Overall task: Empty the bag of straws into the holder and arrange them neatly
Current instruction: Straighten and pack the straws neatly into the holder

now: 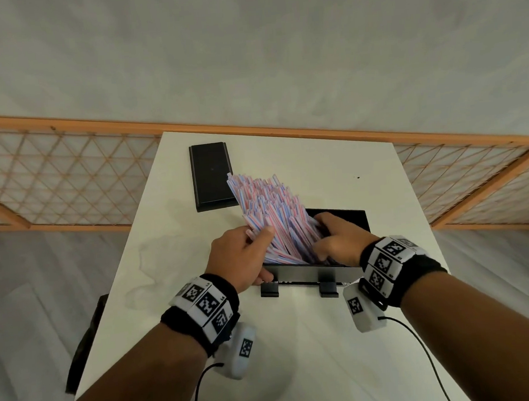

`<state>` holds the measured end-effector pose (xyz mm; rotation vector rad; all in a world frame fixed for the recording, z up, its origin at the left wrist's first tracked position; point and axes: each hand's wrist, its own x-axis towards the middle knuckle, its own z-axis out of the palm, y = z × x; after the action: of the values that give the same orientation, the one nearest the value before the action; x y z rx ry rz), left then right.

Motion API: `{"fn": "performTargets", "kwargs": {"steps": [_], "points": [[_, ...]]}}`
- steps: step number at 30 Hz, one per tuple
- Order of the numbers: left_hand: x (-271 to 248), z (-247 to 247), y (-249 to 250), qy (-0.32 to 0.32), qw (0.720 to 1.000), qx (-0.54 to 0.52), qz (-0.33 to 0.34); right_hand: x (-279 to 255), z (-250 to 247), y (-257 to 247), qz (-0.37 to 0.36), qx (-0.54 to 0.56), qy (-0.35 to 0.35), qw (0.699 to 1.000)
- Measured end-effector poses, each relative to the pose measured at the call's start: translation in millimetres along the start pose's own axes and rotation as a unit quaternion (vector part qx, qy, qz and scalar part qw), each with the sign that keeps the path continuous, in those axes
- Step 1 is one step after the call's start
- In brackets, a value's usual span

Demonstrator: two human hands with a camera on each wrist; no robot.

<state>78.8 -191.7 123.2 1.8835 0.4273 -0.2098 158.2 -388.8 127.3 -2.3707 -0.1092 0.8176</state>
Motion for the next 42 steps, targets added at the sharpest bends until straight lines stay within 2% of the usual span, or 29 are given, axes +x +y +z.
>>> {"fn": "performTargets", "kwargs": {"steps": [3,5,8,12,15,18,22,24,26,27,28,32,35,37,39,42], "points": [[0.5,0.5,-0.2,0.000,1.000,-0.004,0.000,9.0,10.6,5.0,0.017,-0.150,0.018,0.988],[0.5,0.4,-0.8,-0.002,1.000,-0.004,0.004,15.0,17.8,3.6,0.015,-0.199,0.025,0.980],[0.7,-0.1,-2.1,-0.006,1.000,-0.003,0.010,17.1,18.0,-3.1,-0.005,-0.206,0.050,0.977],[1.4,-2.3,-3.8,-0.017,1.000,-0.013,0.006,15.3,12.4,-21.2,-0.112,-0.209,0.121,0.964],[1.1,-3.7,-5.5,-0.015,1.000,-0.013,0.013,18.1,8.9,-31.0,-0.149,-0.224,0.135,0.953],[-3.8,-1.9,-9.1,0.014,0.999,0.001,0.043,15.4,1.3,-22.5,-0.146,-0.205,0.141,0.958],[-6.6,-4.9,-17.5,0.084,0.993,0.041,0.066,-7.3,-10.7,1.7,-0.101,-0.194,0.221,0.951],[-4.7,-7.8,-16.2,0.065,0.998,0.016,0.020,-19.1,-6.3,13.3,-0.075,-0.204,0.180,0.959],[-2.4,-9.5,-12.3,0.049,0.998,-0.014,-0.024,-27.6,6.3,20.9,-0.055,-0.218,0.066,0.972],[-0.4,-9.3,-11.2,0.051,0.998,-0.013,-0.028,-29.3,14.2,23.3,-0.051,-0.237,0.018,0.970],[2.4,-8.8,-10.3,0.055,0.998,-0.005,-0.022,-28.7,21.4,24.9,-0.054,-0.267,-0.001,0.962],[3.1,-4.2,-8.8,0.052,0.998,0.038,0.002,-23.6,39.1,31.3,-0.098,-0.288,0.076,0.950],[-4.4,-3.9,-2.7,0.062,0.991,0.102,0.053,-27.6,48.6,39.3,-0.123,-0.289,0.071,0.947],[-9.0,-3.5,0.4,0.033,0.982,0.172,0.077,-31.3,52.0,42.6,-0.131,-0.281,0.079,0.947],[-10.6,-3.0,1.7,-0.020,0.976,0.206,0.061,-30.2,50.5,42.9,-0.140,-0.242,0.092,0.956],[-10.3,-2.5,3.0,-0.058,0.991,0.121,-0.023,-26.9,46.3,41.3,-0.128,-0.195,0.069,0.970]]}}
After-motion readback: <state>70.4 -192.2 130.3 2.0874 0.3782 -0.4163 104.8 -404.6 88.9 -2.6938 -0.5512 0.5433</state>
